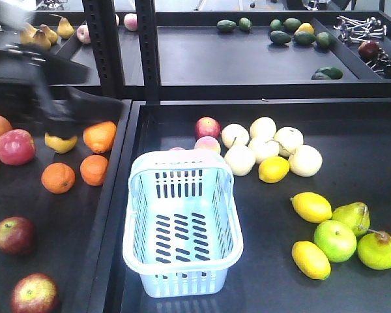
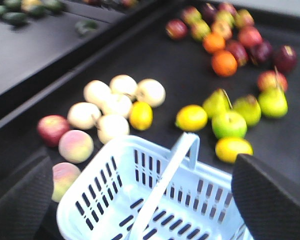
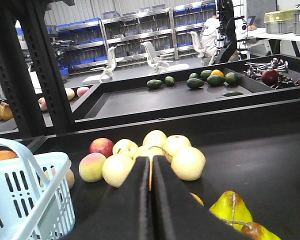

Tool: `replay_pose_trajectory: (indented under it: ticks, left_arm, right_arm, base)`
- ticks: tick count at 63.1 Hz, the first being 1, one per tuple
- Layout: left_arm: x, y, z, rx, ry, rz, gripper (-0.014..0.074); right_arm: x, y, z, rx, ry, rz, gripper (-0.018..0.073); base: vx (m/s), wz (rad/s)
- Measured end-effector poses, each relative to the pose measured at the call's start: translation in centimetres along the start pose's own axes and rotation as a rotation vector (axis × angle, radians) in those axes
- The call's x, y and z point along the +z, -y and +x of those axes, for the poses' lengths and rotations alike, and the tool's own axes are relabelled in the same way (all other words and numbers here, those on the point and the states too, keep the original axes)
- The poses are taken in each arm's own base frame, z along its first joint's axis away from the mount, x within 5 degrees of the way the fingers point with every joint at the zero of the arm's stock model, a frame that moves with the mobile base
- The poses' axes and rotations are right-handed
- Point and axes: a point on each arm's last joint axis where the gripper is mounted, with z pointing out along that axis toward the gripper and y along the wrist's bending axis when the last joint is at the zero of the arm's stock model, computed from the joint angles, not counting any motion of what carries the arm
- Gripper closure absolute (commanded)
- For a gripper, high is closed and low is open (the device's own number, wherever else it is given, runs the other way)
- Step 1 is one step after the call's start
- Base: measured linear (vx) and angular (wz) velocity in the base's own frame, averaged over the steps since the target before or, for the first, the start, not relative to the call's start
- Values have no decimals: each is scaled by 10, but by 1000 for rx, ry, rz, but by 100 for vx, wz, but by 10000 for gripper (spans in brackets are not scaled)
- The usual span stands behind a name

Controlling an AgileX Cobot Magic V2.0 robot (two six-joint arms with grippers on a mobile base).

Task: Pick three apples into basket with both arms
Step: 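Reach the left gripper down to the light-blue basket handle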

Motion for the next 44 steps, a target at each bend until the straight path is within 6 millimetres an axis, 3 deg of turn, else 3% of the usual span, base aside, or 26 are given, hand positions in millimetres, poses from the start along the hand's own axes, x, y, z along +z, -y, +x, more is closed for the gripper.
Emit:
replay_pose_trajectory:
  ticks: [11, 20, 32, 44]
  left_arm:
    - [58, -10, 20, 123, -164, 78, 4]
    - [93, -17, 37, 160, -241, 82, 11]
    - [121, -17, 51, 192, -289, 114, 11]
    - [137, -16, 63, 201, -316, 120, 11]
  right_arm:
    - [0, 0, 0, 0, 0, 0, 564]
    - [0, 0, 0, 0, 0, 0, 564]
    - [0, 0, 0, 0, 0, 0, 564]
    - [0, 0, 0, 0, 0, 0, 564]
  base:
    - [0, 0]
    - [0, 0]
    - [0, 0]
    - [0, 0]
